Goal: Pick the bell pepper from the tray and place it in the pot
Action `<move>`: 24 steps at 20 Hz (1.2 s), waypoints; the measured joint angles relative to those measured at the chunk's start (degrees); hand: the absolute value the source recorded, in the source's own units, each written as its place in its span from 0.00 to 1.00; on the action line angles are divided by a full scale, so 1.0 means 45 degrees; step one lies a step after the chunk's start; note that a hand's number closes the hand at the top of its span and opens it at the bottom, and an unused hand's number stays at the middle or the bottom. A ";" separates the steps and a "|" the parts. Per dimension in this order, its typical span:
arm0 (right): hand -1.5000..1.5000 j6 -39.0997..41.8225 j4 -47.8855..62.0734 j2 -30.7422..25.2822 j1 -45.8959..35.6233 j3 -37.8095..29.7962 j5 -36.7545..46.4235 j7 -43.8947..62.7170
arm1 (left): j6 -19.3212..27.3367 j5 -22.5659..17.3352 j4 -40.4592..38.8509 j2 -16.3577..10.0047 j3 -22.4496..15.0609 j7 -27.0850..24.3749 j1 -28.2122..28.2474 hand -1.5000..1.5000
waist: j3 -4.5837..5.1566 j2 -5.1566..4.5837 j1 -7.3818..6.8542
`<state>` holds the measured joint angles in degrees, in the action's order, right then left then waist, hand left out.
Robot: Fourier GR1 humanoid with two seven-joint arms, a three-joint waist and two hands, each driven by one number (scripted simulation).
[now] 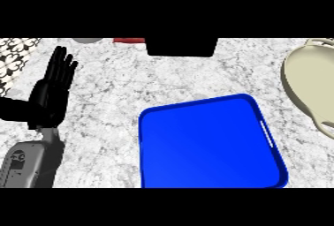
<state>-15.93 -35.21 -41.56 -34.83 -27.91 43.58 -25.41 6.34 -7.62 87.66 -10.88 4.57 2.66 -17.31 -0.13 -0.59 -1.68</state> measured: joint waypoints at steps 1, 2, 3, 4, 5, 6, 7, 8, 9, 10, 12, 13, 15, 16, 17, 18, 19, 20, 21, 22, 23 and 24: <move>1.00 -0.0092 0.0566 -0.0091 -0.0208 0.0052 0.0132 -0.0092 | 0.0053 0.0060 -0.0023 0.0061 -0.0051 0.0009 -0.0034 0.50 | -0.0002 -0.0008 -0.0016; 1.00 -0.0161 0.1076 -0.0204 -0.0401 0.0149 0.0322 -0.0139 | 0.0057 0.0102 -0.0023 0.0116 -0.0116 -0.0030 -0.0026 0.50 | -0.0005 -0.0027 -0.0062; 1.00 -0.0056 0.1532 -0.0254 -0.0686 0.0257 0.0474 -0.0026 | 0.0031 0.0094 -0.0197 0.0111 -0.0085 -0.0077 -0.0202 0.50 | -0.0007 -0.0055 -0.0097; 1.00 0.0091 0.1939 -0.0176 -0.0781 0.0279 0.0483 -0.0031 | 0.0040 0.0114 -0.0257 0.0100 -0.0075 -0.0061 -0.0259 0.50 | -0.0004 -0.0060 -0.0108; 0.00 0.0337 0.2351 -0.0220 -0.0791 0.0174 0.0375 -0.0093 | -0.0013 0.0082 -0.0241 0.0067 -0.0064 -0.0022 -0.0275 0.50 | -0.0010 -0.0069 -0.0120; 0.00 0.0748 0.2716 -0.0297 -0.0920 0.0096 0.0268 -0.0077 | -0.0115 0.0008 -0.0332 0.0008 0.0020 -0.0108 -0.0274 0.50 | -0.0015 -0.0077 -0.0125; 0.00 0.1091 0.3057 -0.0332 -0.1080 0.0049 0.0194 -0.0089 | -0.0155 -0.0038 -0.0259 -0.0019 0.0054 -0.0103 -0.0211 0.50 | -0.0018 -0.0081 -0.0172; 0.00 0.1424 0.3375 -0.0421 -0.1242 0.0025 0.0151 -0.0149 | -0.0136 -0.0007 -0.0096 0.0009 -0.0015 -0.0035 -0.0161 0.50 | -0.0022 -0.0080 -0.0206; 0.00 0.1738 0.3654 -0.0514 -0.1412 -0.0003 0.0105 -0.0285 | -0.0133 0.0003 -0.0155 -0.0001 -0.0003 -0.0022 -0.0240 0.50 | -0.0026 -0.0096 -0.0221; 0.00 0.1891 0.3884 -0.0450 -0.1569 0.0032 0.0117 -0.0402 | -0.0170 -0.0033 -0.0180 -0.0042 0.0036 0.0017 -0.0315 0.50 | -0.0025 -0.0103 -0.0236; 0.00 0.2337 0.4253 -0.0526 -0.1690 0.0035 0.0063 -0.0966 | -0.0127 0.0028 -0.0140 0.0009 -0.0013 0.0022 -0.0282 0.50 | -0.0028 -0.0099 -0.0218; 0.00 0.2361 0.4394 -0.0463 -0.1698 -0.0025 -0.0011 -0.1306 | -0.0157 0.0017 -0.0230 0.0011 0.0007 -0.0034 -0.0314 0.50 | -0.0030 -0.0113 -0.0218; 0.00 0.2496 0.4560 -0.0426 -0.1840 -0.0216 -0.0249 -0.1879 | -0.0086 0.0091 -0.0179 0.0074 -0.0046 -0.0036 -0.0293 0.50 | -0.0034 -0.0104 -0.0201; 0.00 0.2619 0.4606 -0.0487 -0.1873 -0.0374 -0.0432 -0.2245 | -0.0088 0.0088 -0.0132 0.0089 -0.0041 -0.0072 -0.0200 0.50 | -0.0036 -0.0098 -0.0194; 0.00 0.2777 0.4675 -0.0520 -0.1982 -0.0571 -0.0654 -0.2475 | -0.0054 0.0075 -0.0125 0.0122 -0.0047 0.0016 -0.0265 0.50 | -0.0038 -0.0097 -0.0184; 0.00 0.2875 0.4729 -0.0446 -0.2128 -0.0748 -0.0869 -0.2587 | -0.0074 0.0044 -0.0165 0.0084 0.0018 0.0012 -0.0312 0.50 | -0.0033 -0.0087 -0.0162; 0.00 0.3001 0.4802 -0.0456 -0.2242 -0.0963 -0.1107 -0.2700 | -0.0098 0.0047 -0.0176 0.0059 0.0029 0.0010 -0.0280 0.50 | -0.0033 -0.0086 -0.0161; 0.00 0.3152 0.4893 -0.0456 -0.2339 -0.1216 -0.1383 -0.2759 | -0.0083 0.0060 -0.0166 0.0039 0.0043 0.0048 -0.0315 0.50 | -0.0031 -0.0081 -0.0147; 0.00 0.3323 0.4987 -0.0528 -0.2427 -0.1461 -0.1647 -0.2740 | -0.0012 0.0130 -0.0099 0.0120 -0.0038 0.0051 -0.0286 0.50 | -0.0030 -0.0072 -0.0131; 0.00 0.3422 0.5089 -0.0528 -0.2499 -0.1689 -0.1894 -0.2684 | 0.0010 0.0167 -0.0032 0.0172 -0.0087 0.0016 -0.0191 0.50 | -0.0027 -0.0064 -0.0127; 0.00 0.3696 0.5181 -0.0660 -0.2522 -0.1940 -0.2172 -0.2674 | -0.0014 0.0145 -0.0084 0.0150 -0.0040 -0.0013 -0.0198 0.50 | -0.0025 -0.0058 -0.0086; 0.00 0.3834 0.5302 -0.0755 -0.2553 -0.2233 -0.2465 -0.2614 | -0.0143 0.0063 -0.0018 0.0092 -0.0019 -0.0014 -0.0115 0.50 | -0.0028 -0.0068 -0.0120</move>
<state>1.33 -11.35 -44.95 -46.32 -37.96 32.48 -37.17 5.70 -7.33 87.58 -10.47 4.48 2.60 -17.83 -0.26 -0.89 -2.22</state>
